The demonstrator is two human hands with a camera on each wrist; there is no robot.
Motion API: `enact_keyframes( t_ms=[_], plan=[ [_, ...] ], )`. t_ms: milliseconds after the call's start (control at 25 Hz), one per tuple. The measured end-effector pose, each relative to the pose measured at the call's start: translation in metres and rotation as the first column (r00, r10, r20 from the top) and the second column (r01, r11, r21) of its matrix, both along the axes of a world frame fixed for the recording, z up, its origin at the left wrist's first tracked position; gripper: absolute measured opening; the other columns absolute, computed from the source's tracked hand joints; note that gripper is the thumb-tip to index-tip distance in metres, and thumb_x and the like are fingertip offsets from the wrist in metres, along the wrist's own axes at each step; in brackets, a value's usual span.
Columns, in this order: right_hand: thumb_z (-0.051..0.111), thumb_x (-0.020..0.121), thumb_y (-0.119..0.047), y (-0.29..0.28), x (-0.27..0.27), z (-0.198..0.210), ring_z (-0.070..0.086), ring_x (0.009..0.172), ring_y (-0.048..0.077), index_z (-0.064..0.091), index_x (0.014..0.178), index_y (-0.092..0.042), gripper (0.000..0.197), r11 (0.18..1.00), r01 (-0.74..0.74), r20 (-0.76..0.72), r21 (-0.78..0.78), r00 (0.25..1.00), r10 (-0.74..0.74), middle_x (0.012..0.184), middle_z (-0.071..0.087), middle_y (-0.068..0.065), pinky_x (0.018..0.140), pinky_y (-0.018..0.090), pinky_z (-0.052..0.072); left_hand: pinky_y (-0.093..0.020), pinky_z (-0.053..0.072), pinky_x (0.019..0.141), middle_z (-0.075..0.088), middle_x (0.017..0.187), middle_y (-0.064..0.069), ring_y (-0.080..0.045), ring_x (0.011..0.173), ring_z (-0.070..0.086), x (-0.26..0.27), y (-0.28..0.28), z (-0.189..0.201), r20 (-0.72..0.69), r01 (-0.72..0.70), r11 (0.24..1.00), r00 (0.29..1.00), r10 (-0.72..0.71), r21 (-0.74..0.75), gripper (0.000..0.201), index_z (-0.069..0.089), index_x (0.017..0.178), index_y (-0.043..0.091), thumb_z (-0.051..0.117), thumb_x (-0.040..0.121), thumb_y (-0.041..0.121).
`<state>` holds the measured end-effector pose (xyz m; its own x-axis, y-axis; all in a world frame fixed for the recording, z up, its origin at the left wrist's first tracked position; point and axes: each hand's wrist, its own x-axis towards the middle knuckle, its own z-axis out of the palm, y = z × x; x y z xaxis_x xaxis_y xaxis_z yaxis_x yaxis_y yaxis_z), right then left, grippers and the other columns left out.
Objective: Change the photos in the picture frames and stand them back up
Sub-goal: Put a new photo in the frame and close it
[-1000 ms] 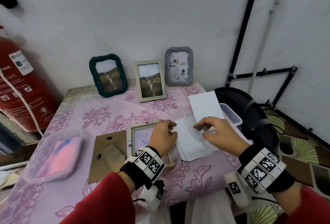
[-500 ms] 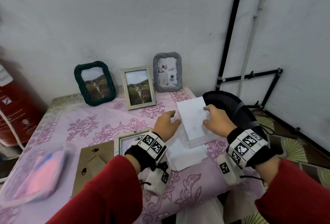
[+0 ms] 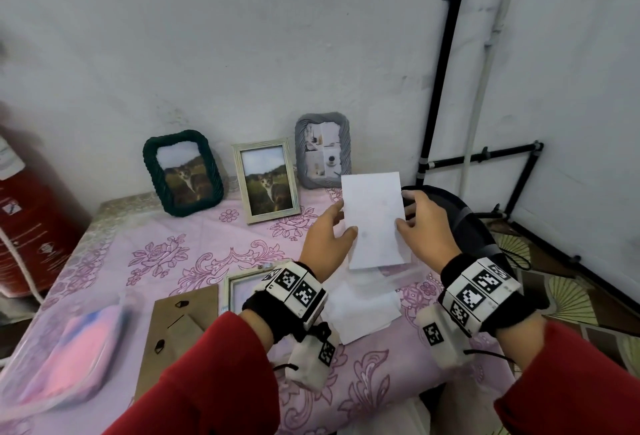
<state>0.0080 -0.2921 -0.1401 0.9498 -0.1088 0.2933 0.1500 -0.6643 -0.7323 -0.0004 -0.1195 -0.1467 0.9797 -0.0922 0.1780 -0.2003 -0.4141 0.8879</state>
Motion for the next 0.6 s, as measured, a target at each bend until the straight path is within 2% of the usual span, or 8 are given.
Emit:
enact_keyframes(
  t_ms=[80,160,200,240,280,320,480,600],
  plan=[
    [0.058,0.082,0.002,0.006,0.0,0.013,0.059,0.089,0.025,0.047,0.128,-0.005,0.047,0.999,0.002,0.1,0.051,0.995,-0.008,0.108,0.06,0.013,0.084,0.031,0.047,-0.018,0.048,0.088,0.058,0.115,0.001,-0.014,0.107,0.057,-0.001,0.001,0.012,0.032,0.005,0.994,0.999,-0.001,-0.113,0.057,0.034,0.142,0.016,0.055,0.09,0.006],
    [0.058,0.083,0.001,0.014,-0.002,0.025,0.056,0.08,0.015,0.046,0.13,-0.007,0.05,0.995,-0.014,0.173,0.098,0.985,-0.003,0.104,0.059,0.008,0.084,0.029,0.048,-0.006,0.048,0.069,0.056,0.105,0.005,-0.006,0.088,0.057,-0.001,0.006,0.023,0.093,0.001,0.984,0.996,0.016,-0.178,0.057,0.036,0.141,0.018,0.055,0.089,0.004],
    [0.058,0.083,0.001,0.018,-0.002,0.031,0.054,0.074,0.008,0.045,0.131,-0.009,0.051,0.991,-0.032,0.196,0.129,0.981,0.006,0.099,0.057,0.003,0.082,0.025,0.049,-0.005,0.047,0.065,0.056,0.102,0.006,-0.004,0.083,0.056,-0.002,0.011,0.027,0.122,-0.006,0.98,0.992,0.03,-0.198,0.057,0.037,0.14,0.019,0.055,0.089,0.003],
    [0.058,0.083,0.001,0.023,-0.004,0.035,0.052,0.068,0.002,0.043,0.133,-0.011,0.053,0.985,-0.054,0.209,0.163,0.978,0.019,0.092,0.054,-0.003,0.077,0.017,0.049,-0.006,0.048,0.065,0.056,0.1,0.007,-0.003,0.081,0.055,-0.003,0.015,0.031,0.141,-0.015,0.977,0.989,0.046,-0.214,0.056,0.038,0.139,0.018,0.055,0.088,0.003],
    [0.059,0.083,0.001,0.028,-0.005,0.039,0.052,0.065,0.0,0.042,0.134,-0.013,0.056,0.979,-0.078,0.217,0.189,0.975,0.036,0.086,0.051,-0.007,0.07,0.008,0.046,-0.009,0.049,0.067,0.056,0.098,0.009,-0.004,0.079,0.055,-0.005,0.021,0.036,0.154,-0.028,0.973,0.986,0.064,-0.228,0.056,0.038,0.138,0.018,0.056,0.087,0.002],
    [0.059,0.082,0.001,0.034,-0.007,0.042,0.051,0.063,0.001,0.04,0.136,-0.014,0.059,0.974,-0.103,0.222,0.202,0.973,0.057,0.082,0.048,-0.011,0.065,0.004,0.044,-0.013,0.05,0.07,0.055,0.096,0.009,-0.006,0.079,0.054,-0.007,0.028,0.039,0.166,-0.044,0.971,0.982,0.084,-0.235,0.055,0.039,0.136,0.017,0.058,0.087,0.003],
    [0.062,0.08,0.002,0.059,-0.016,0.042,0.05,0.06,0.002,0.035,0.139,-0.017,0.068,0.956,-0.225,0.185,0.187,0.964,0.19,0.083,0.046,-0.015,0.058,0.003,0.041,-0.026,0.051,0.075,0.054,0.091,0.004,-0.011,0.078,0.053,-0.018,0.059,0.044,0.18,-0.132,0.962,0.968,0.177,-0.238,0.045,0.046,0.124,0.014,0.063,0.084,0.004],
    [0.063,0.079,0.001,0.077,-0.021,0.035,0.052,0.058,-0.005,0.024,0.144,-0.021,0.079,0.936,-0.311,0.143,0.164,0.947,0.289,0.09,0.045,-0.017,0.055,0.004,0.042,-0.021,0.05,0.069,0.055,0.086,0.005,-0.008,0.071,0.053,-0.03,0.081,0.041,0.161,-0.172,0.963,0.965,0.207,-0.207,0.036,0.047,0.112,0.016,0.066,0.082,0.006]
  ],
)
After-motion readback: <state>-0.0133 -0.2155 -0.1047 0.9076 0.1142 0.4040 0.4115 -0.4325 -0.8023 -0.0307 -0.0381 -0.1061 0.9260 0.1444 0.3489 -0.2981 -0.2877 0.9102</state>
